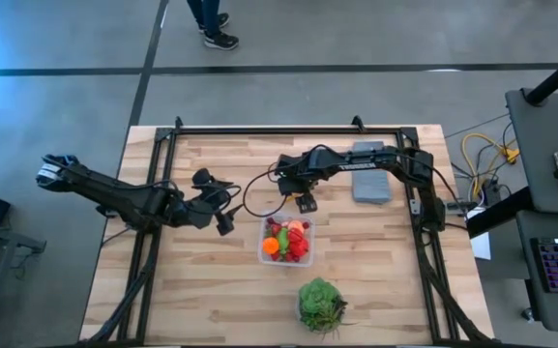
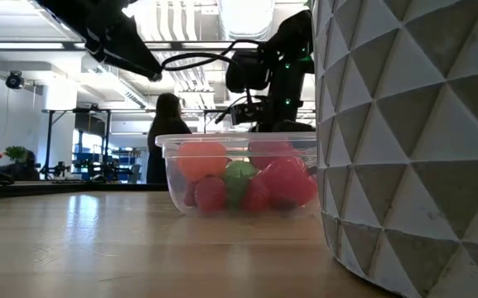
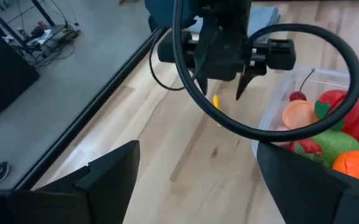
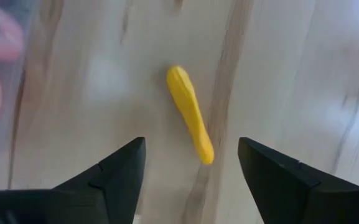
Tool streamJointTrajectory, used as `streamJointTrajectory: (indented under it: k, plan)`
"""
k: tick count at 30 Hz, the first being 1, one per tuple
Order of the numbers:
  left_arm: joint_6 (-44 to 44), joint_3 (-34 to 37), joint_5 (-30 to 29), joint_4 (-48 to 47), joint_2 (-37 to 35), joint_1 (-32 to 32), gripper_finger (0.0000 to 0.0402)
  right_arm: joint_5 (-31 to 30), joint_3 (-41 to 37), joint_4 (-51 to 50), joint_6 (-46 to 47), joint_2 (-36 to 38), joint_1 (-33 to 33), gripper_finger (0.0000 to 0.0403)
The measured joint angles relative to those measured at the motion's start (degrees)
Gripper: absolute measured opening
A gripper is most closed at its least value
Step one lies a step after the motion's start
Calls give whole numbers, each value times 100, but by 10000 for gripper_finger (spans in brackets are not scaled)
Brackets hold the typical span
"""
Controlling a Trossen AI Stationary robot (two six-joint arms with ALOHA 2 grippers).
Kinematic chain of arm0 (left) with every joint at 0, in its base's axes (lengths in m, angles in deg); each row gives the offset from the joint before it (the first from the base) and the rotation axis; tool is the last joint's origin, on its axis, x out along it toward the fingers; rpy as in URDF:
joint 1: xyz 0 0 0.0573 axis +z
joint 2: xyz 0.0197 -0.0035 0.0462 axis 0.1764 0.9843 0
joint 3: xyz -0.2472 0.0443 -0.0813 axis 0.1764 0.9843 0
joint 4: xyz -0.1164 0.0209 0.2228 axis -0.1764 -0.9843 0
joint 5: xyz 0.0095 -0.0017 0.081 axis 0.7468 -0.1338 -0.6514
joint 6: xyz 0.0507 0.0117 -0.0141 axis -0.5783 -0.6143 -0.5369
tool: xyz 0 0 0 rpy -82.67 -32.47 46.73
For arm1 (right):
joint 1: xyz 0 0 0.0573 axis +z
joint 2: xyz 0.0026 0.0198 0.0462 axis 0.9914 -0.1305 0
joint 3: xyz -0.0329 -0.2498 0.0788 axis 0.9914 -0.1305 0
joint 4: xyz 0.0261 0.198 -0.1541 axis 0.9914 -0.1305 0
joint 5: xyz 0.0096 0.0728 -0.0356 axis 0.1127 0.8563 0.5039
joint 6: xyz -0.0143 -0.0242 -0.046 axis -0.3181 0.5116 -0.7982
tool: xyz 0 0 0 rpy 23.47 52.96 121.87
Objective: Pick and placing Produce into tupperware
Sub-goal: Put the yellow corn into the transparent container
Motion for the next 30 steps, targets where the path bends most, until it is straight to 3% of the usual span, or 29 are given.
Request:
streamJointTrajectory:
  k: [20,30]
  plan:
    - [-80,0,-38,14,0,28,309,96,22,267,46,-343,-2,237]
    - [-148,0,-77,23,0,28,309,110,26,275,45,-362,-7,176]
